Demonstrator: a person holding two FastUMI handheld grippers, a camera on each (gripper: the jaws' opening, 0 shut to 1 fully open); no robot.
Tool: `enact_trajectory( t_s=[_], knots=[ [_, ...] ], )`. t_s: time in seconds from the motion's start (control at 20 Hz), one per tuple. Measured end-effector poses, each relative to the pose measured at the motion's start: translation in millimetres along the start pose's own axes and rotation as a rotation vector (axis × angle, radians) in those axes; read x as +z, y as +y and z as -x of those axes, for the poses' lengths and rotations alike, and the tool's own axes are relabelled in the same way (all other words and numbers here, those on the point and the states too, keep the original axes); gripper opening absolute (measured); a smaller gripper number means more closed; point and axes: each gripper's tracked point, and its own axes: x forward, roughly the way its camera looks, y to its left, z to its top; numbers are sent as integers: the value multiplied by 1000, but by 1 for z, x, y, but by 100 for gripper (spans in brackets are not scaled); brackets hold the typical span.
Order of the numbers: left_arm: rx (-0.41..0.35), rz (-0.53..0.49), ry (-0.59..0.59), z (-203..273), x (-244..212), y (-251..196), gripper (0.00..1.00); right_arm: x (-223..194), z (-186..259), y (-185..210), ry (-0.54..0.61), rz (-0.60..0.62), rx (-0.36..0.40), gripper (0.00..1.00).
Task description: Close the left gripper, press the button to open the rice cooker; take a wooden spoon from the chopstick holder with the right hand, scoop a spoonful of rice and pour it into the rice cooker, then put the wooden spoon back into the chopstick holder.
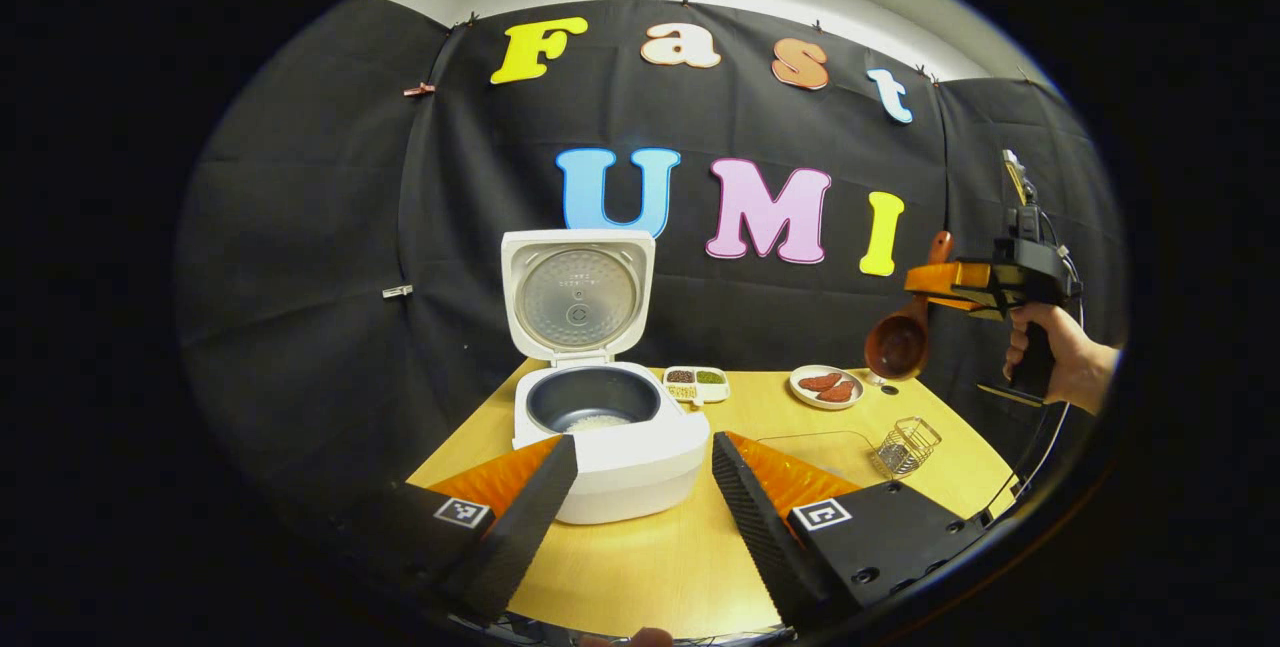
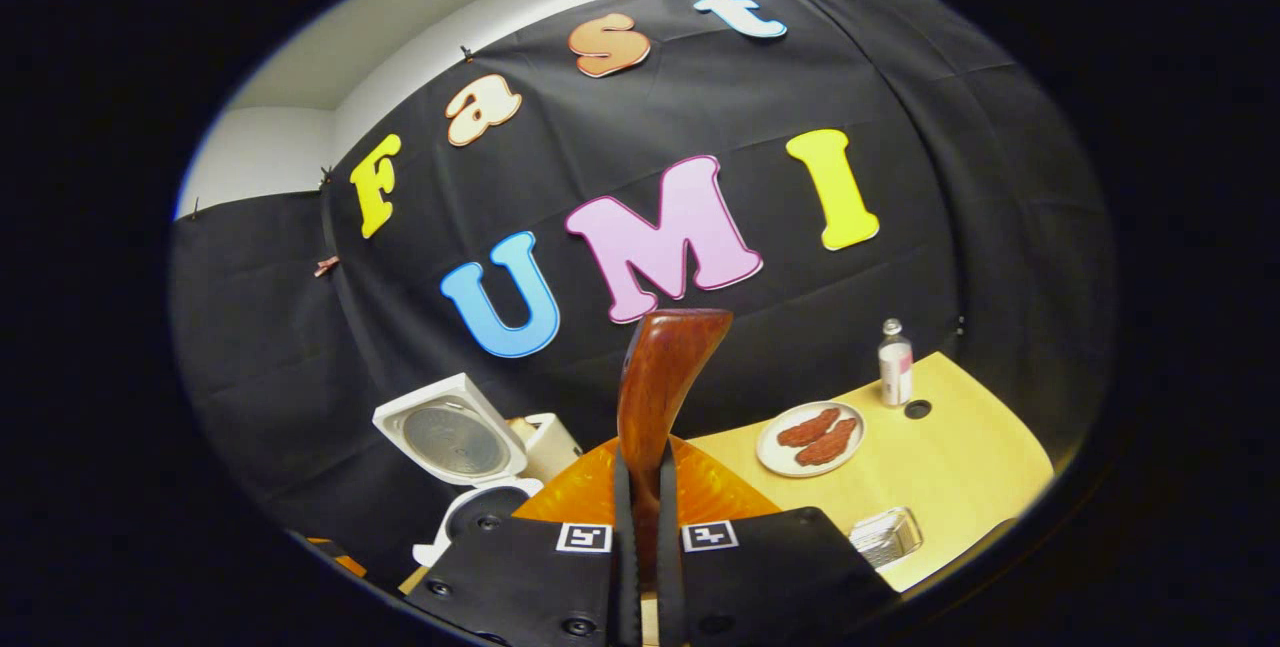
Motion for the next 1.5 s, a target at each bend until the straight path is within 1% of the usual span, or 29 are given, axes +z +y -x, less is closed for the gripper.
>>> enact_trajectory(
  t_s=[0.15,0.25,0.45,0.65,0.95,1.15,1.2,1.45,1.5],
  knots=[
    [-4,-10,-1,-3,1,-16,94,-3,6,-53,0,59,-74,11],
    [-1,-18,3,-4,1,-26,94,-12,8,-86,22,90,-113,11],
    [7,-13,23,-5,0,-46,94,-38,1,-141,75,118,-168,11],
    [18,-27,32,-4,5,-62,94,-69,-12,-182,135,121,-211,11],
    [55,-45,39,-4,14,-72,94,-114,-31,-216,208,83,-246,11],
    [77,-50,54,-3,15,-73,94,-142,-40,-224,256,4,-249,11],
    [83,-50,57,-1,15,-73,94,-145,-44,-228,262,3,-257,13],
    [95,-50,60,3,16,-73,94,-155,-32,-243,284,-15,-290,15],
    [91,-47,61,3,16,-73,94,-156,-29,-244,287,-30,-282,16]
  ],
)
